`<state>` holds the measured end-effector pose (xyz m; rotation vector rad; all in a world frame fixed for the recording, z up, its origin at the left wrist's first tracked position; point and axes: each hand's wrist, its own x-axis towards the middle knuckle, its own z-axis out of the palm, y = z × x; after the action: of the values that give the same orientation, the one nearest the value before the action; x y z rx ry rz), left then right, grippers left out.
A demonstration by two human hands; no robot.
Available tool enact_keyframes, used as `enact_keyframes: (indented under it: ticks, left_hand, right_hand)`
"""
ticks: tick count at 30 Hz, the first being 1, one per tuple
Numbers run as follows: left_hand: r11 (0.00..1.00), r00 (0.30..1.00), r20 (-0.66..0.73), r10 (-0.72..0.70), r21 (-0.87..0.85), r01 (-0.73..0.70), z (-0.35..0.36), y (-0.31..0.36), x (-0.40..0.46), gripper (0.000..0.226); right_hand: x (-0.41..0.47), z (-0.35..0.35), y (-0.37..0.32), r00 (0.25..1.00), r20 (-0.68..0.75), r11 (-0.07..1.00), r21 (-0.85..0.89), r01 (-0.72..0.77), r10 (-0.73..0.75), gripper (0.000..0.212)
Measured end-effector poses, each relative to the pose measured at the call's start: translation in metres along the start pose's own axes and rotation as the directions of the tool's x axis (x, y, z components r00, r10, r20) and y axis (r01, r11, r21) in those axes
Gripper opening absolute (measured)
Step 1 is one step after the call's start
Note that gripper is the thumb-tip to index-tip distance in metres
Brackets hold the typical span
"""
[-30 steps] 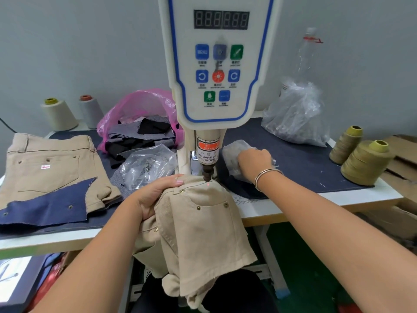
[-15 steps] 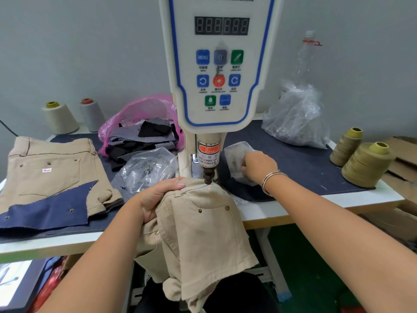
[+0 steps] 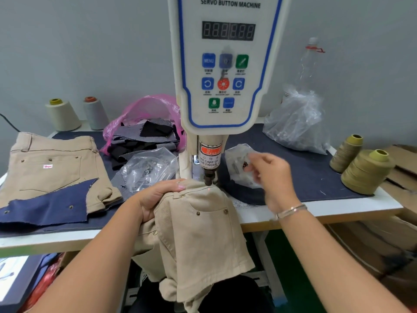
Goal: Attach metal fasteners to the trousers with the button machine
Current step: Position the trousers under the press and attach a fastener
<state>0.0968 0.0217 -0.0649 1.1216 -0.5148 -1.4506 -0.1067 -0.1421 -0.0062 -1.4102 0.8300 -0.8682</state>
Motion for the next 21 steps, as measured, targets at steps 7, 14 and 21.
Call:
enact_keyframes:
  ticks: [7, 14, 21]
  left_hand:
    - [1.0, 1.0, 0.023, -0.021, 0.023, 0.02, 0.0, -0.001, -0.005, 0.05]
    - [0.999, 0.995, 0.083, 0.049, 0.006, -0.05, -0.001, -0.003, -0.005, 0.087]
    - [0.995, 0.982, 0.166, 0.091, 0.033, -0.098, 0.0, -0.004, -0.004, 0.05]
  right_hand:
    - [-0.049, 0.034, 0.014, 0.857, 0.352, 0.882, 0.145, -0.448, 0.377, 0.019]
    - [-0.036, 0.035, 0.012, 0.792, 0.405, 0.854, 0.051, -0.519, 0.457, 0.017]
    - [-0.03, 0.03, 0.007, 0.768, 0.431, 0.853, -0.01, -0.522, 0.474, 0.008]
